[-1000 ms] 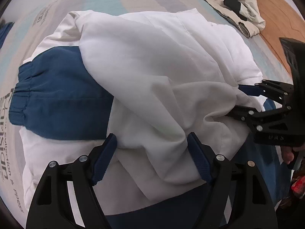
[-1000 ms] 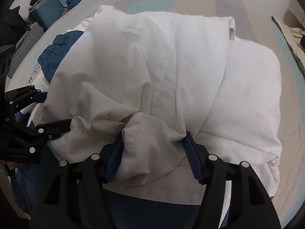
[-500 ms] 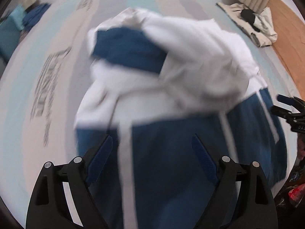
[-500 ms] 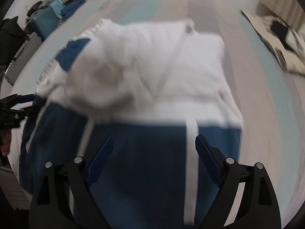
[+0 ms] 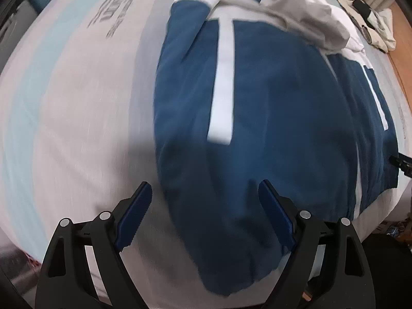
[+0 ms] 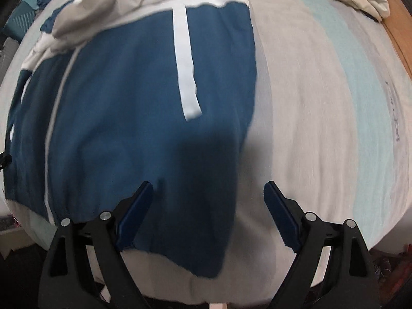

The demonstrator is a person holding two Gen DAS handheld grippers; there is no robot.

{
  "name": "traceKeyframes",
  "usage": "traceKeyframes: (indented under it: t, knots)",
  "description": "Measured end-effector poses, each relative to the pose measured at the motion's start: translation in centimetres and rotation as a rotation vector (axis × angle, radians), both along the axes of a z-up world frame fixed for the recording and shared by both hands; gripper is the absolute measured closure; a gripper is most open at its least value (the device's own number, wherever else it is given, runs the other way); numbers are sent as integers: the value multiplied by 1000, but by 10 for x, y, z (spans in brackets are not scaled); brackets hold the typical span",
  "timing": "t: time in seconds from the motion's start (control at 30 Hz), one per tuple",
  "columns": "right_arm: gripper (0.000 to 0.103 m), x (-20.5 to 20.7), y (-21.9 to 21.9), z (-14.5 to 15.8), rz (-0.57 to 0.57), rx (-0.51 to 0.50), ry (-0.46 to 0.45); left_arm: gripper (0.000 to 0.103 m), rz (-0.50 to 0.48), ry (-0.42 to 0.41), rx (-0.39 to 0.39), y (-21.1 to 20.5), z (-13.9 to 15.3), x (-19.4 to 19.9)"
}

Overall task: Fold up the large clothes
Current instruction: 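Move both grippers to the navy hem of the hoodie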

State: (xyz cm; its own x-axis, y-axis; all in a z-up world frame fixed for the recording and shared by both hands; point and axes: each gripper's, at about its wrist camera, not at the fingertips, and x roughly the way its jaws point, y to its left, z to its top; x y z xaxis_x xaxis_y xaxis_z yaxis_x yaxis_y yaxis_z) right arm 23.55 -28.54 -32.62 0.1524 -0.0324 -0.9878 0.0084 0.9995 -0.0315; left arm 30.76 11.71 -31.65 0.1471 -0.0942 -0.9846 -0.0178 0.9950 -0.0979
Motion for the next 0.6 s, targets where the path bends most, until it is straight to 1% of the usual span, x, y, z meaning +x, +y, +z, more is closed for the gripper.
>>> traceKeyframes:
  t: [0.07,0.13,0.3,0.47,0.53,0.57,0.6]
  knots:
    - [19,-8,-1,-11,16,-2,15,20,12,22,-1,1,-6,-9]
    - [19,-14,-2,-20,14,6,34,21,24,36,-18,1,-10,-13]
    - [19,-21,-10,-23,-21,32,24,21,-31,45,-4,-13,-12,-19]
    - [19,-28,-22,-25,-59,60,32,22,-37,53,-5,-18,-13,-28]
    - [22,-27,-22,-24,-58,72,36,24,-17,57,-17,-17,-12,-29]
    - [26,-26,-21,-24,-54,74,39,27,-11,58,-21,-16,-12,-30]
    - [28,-26,-24,-24,-51,75,39,29,-1,60,-30,-15,-11,-30]
